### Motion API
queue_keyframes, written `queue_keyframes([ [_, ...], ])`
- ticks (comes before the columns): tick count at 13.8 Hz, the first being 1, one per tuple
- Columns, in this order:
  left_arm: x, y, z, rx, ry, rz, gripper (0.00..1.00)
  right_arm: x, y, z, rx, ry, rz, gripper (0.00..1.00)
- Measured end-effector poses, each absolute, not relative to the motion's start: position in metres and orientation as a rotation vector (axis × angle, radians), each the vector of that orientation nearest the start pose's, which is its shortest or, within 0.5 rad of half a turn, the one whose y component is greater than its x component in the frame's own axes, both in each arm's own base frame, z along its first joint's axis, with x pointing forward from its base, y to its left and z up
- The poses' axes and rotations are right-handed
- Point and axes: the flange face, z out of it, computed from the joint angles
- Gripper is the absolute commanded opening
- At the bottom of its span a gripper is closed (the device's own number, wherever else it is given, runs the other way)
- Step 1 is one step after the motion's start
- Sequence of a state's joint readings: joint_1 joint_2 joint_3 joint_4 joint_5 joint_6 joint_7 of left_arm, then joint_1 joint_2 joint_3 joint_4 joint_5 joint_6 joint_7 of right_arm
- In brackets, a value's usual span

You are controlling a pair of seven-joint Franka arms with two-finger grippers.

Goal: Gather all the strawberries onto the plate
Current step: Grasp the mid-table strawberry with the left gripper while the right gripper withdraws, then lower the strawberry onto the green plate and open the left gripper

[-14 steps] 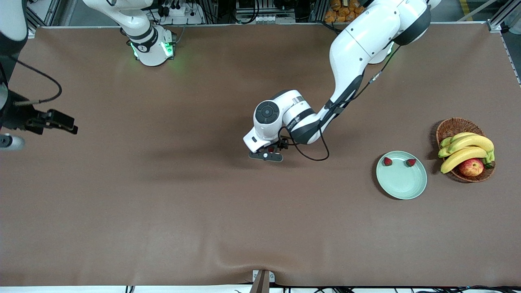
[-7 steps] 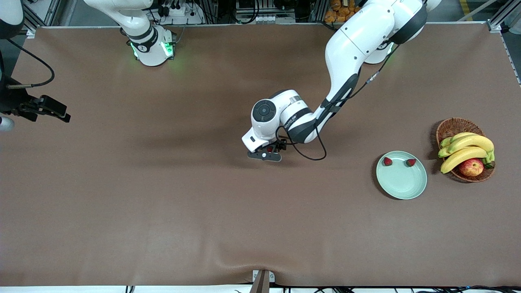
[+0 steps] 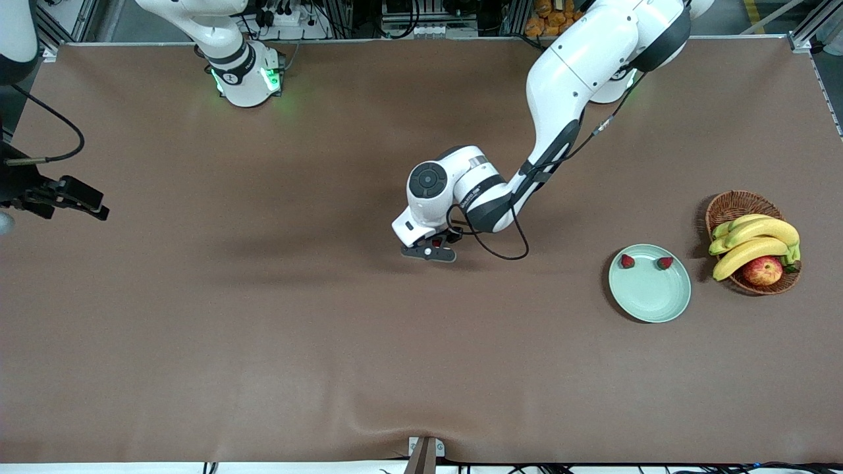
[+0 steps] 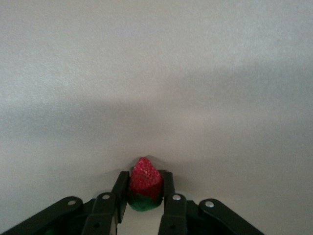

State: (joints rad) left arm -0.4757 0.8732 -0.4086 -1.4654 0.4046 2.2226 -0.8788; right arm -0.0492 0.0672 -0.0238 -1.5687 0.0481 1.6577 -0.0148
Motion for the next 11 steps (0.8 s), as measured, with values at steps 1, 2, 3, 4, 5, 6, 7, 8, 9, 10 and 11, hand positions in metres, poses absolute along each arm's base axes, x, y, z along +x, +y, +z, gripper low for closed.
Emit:
queue_keyframes([
  [1, 0.508, -0.505, 0.189, -3.118, 0.14, 0.011, 0.13, 0.58, -0.042, 0.598, -3.077, 0.081, -0.026, 1.0],
  [2, 0.524, -0.495, 0.198, -3.129, 0.046, -0.013, 0.13, 0.579, -0.045, 0.601, -3.078, 0.059, -0.034, 1.0],
  [3, 0.545, -0.479, 0.21, -3.14, -0.067, -0.041, 0.13, 0.58, -0.046, 0.608, -3.088, 0.042, -0.052, 1.0],
  [4, 0.57, -0.455, 0.227, -3.145, -0.186, -0.076, 0.13, 0.58, -0.045, 0.614, -3.096, 0.034, -0.067, 1.0],
  [5, 0.597, -0.423, 0.245, -3.136, -0.297, -0.105, 0.13, 0.579, -0.044, 0.62, -3.099, 0.03, -0.076, 1.0],
  [6, 0.624, -0.381, 0.262, -3.116, -0.406, -0.124, 0.13, 0.579, -0.044, 0.623, -3.1, 0.029, -0.079, 1.0],
  [7, 0.651, -0.332, 0.277, -3.09, -0.523, -0.138, 0.13, 0.578, -0.044, 0.623, -3.1, 0.029, -0.072, 1.0],
  [8, 0.672, -0.284, 0.286, -3.058, -0.63, -0.139, 0.14, 0.577, -0.044, 0.622, -3.1, 0.029, -0.053, 1.0],
  [9, 0.687, -0.24, 0.289, -3.025, -0.722, -0.129, 0.14, 0.576, -0.044, 0.622, -3.099, 0.029, -0.041, 1.0],
  [10, 0.697, -0.2, 0.287, -2.992, -0.792, -0.102, 0.14, 0.576, -0.044, 0.621, -3.099, 0.028, -0.035, 1.0],
  [11, 0.7, -0.167, 0.279, -2.959, -0.829, -0.057, 0.14, 0.576, -0.044, 0.621, -3.099, 0.028, -0.035, 1.0],
])
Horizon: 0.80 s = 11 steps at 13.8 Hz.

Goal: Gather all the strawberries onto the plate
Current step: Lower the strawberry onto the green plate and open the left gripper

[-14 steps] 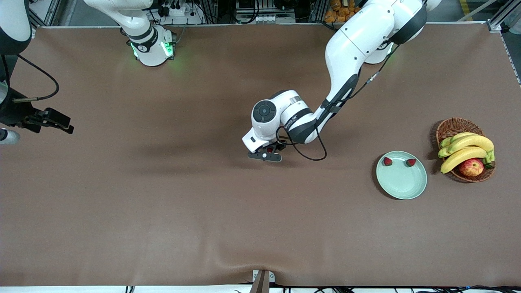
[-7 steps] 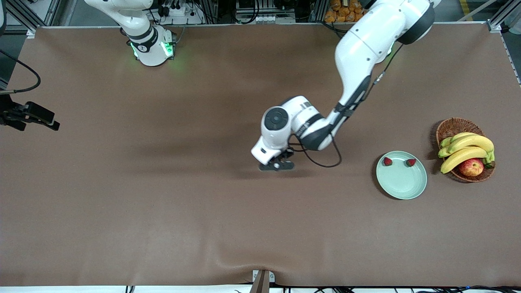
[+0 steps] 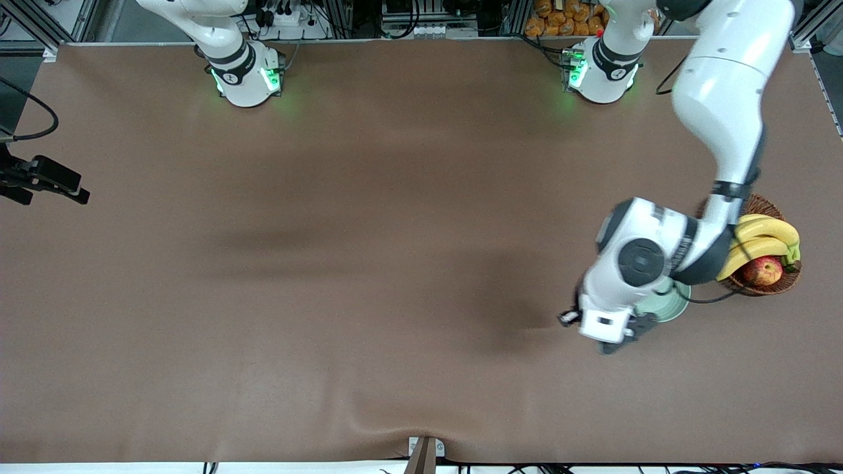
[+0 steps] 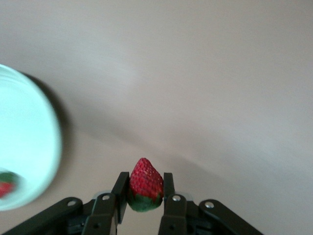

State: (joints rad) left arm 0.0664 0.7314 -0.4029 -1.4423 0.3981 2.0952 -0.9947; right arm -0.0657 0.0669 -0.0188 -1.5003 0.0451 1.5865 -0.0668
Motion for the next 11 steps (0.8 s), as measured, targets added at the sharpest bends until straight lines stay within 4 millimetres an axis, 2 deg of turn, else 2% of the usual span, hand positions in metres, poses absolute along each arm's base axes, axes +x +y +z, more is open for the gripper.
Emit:
queue_keyframes([
  [2, 0.697, -0.115, 0.257, -2.91, -0.866, 0.039, 0.14, 0.576, -0.042, 0.622, -3.099, 0.022, -0.036, 1.0],
  [4, 0.695, -0.068, 0.243, -2.873, -0.938, 0.089, 0.14, 0.576, -0.034, 0.624, -3.099, -0.004, -0.04, 1.0],
  [7, 0.687, -0.02, 0.228, -2.843, -0.984, 0.151, 0.16, 0.574, -0.02, 0.629, -3.107, -0.045, -0.052, 1.0],
  [8, 0.683, -0.01, 0.222, -2.833, -0.99, 0.176, 0.31, 0.574, -0.022, 0.629, -3.11, -0.041, -0.053, 1.0],
  [9, 0.677, 0.001, 0.214, -2.826, -0.988, 0.207, 0.86, 0.573, -0.024, 0.629, -3.111, -0.033, -0.051, 1.0],
  [10, 0.671, 0.011, 0.206, -2.822, -0.982, 0.237, 1.0, 0.573, -0.026, 0.629, -3.111, -0.028, -0.051, 1.0],
  [11, 0.666, 0.02, 0.201, -2.822, -0.972, 0.258, 1.0, 0.573, -0.026, 0.629, -3.111, -0.028, -0.049, 1.0],
])
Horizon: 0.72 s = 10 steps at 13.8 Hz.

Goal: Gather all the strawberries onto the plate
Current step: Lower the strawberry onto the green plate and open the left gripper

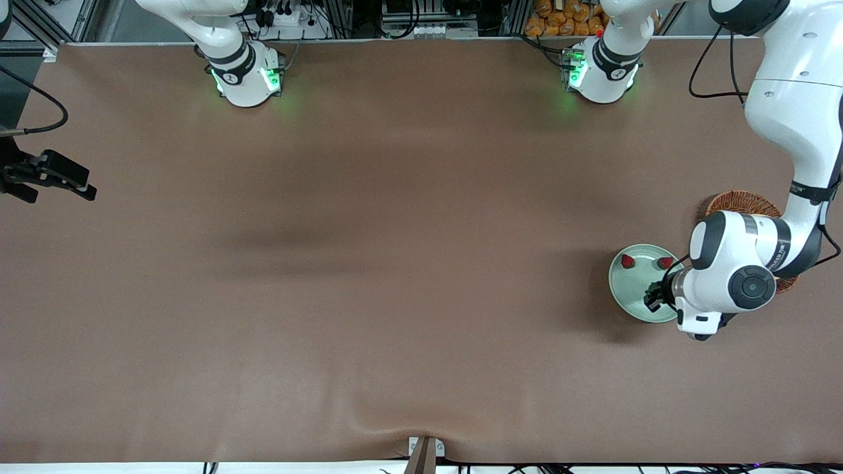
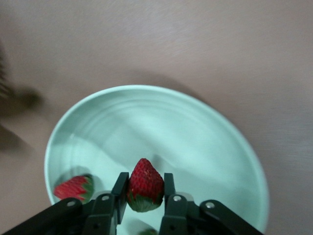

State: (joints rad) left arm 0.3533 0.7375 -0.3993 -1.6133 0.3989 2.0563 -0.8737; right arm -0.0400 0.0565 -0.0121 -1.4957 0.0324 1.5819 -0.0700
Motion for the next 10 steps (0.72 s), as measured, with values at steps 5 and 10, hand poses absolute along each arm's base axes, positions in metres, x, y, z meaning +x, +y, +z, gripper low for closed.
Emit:
queue_keyframes([
  [5, 0.674, 0.028, 0.257, -2.864, -0.87, 0.163, 1.0, 0.573, -0.026, 0.629, -3.112, -0.029, -0.044, 1.0],
  [10, 0.652, -0.045, 0.419, -2.94, -0.554, 0.026, 1.0, 0.573, -0.026, 0.629, -3.112, -0.029, -0.041, 1.0],
])
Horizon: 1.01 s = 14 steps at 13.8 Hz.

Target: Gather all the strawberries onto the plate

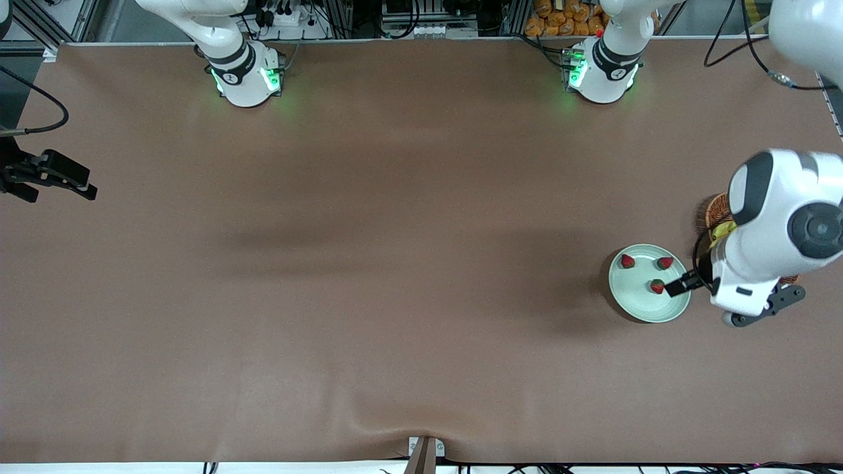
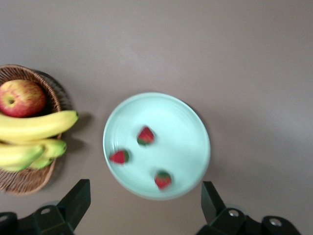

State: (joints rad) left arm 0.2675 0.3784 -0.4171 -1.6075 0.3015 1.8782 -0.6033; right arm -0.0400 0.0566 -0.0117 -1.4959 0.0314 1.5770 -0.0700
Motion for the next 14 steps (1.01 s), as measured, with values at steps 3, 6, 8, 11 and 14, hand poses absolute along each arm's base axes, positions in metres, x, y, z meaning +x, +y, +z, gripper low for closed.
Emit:
queue_keyframes([
  [3, 0.618, -0.095, 0.483, -2.979, -0.383, 0.015, 1.0, 0.572, -0.027, 0.628, -3.112, -0.027, -0.036, 1.0],
  [6, 0.585, -0.108, 0.535, -3.021, -0.222, 0.029, 1.0, 0.572, -0.027, 0.628, -3.112, -0.027, -0.033, 1.0],
  [8, 0.56, -0.1, 0.57, -3.068, -0.133, 0.036, 1.0, 0.572, -0.027, 0.628, -3.112, -0.027, -0.032, 1.0],
  [11, 0.528, -0.092, 0.61, -3.098, -0.006, 0.054, 1.0, 0.572, -0.027, 0.628, -3.112, -0.027, -0.032, 1.0],
  [14, 0.512, -0.099, 0.622, -3.087, 0.123, 0.112, 1.0, 0.572, -0.027, 0.628, -3.112, -0.027, -0.032, 1.0],
])
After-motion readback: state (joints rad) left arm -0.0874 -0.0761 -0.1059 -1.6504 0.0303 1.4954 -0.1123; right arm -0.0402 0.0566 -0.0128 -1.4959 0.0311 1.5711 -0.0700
